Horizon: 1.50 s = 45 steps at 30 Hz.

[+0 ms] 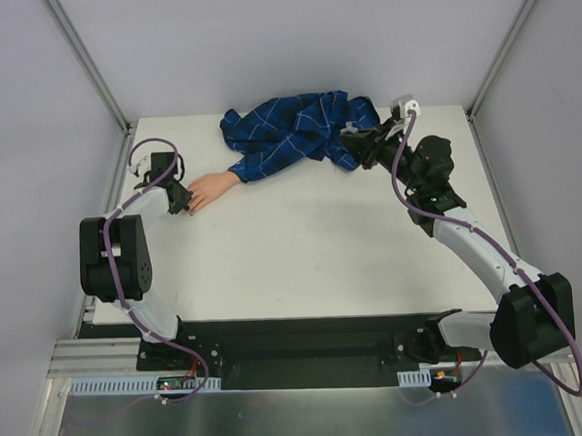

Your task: Paint the nails

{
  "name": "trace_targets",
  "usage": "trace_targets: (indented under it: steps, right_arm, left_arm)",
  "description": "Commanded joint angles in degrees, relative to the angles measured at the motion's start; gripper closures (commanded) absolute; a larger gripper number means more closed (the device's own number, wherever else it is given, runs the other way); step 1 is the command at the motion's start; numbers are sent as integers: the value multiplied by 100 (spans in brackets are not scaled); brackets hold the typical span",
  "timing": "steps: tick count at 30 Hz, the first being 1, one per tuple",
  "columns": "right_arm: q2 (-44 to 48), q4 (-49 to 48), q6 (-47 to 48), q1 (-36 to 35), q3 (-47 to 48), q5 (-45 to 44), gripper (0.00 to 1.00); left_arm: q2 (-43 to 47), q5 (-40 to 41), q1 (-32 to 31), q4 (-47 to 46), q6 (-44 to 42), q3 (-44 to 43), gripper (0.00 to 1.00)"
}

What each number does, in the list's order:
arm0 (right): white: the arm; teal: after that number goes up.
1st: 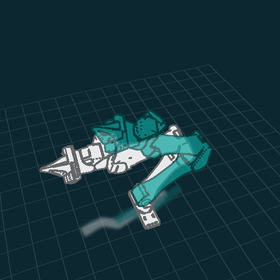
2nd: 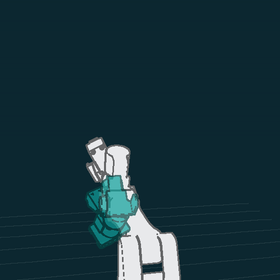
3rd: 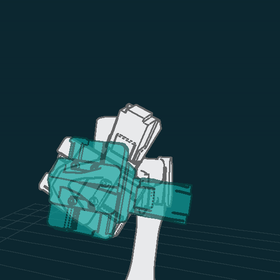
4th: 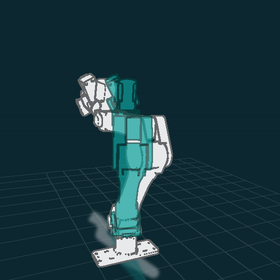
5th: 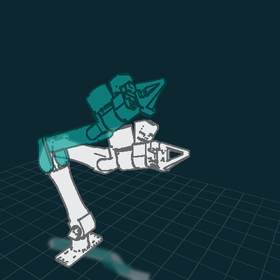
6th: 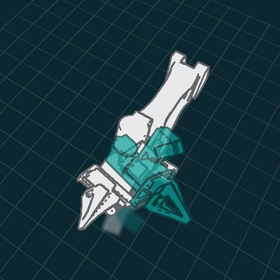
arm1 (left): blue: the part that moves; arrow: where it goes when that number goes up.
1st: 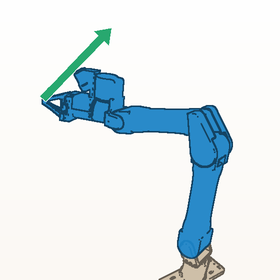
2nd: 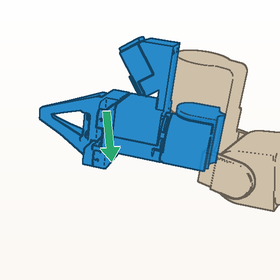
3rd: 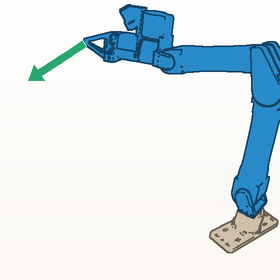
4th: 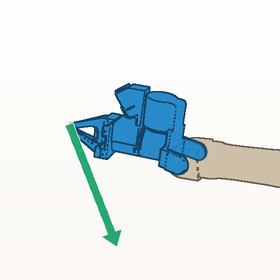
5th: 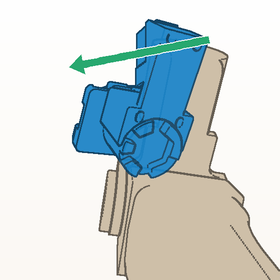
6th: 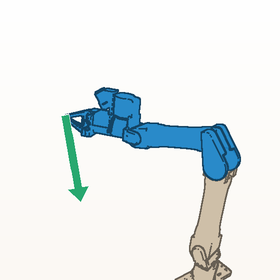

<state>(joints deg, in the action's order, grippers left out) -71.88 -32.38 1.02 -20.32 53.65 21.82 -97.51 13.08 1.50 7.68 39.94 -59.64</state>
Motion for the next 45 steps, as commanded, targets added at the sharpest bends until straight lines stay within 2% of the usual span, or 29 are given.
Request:
trace_targets:
  steps: [1, 45]
  right_arm:
    - [-19, -489, -49, 45, 67, 120, 100]
    - [-98, -488, -84, 45, 120, 164, 100]
  left_arm:
    - [66, -139, -27, -135, -92, -145, 100]
    - [347, -210, -35, -241, -48, -66, 100]
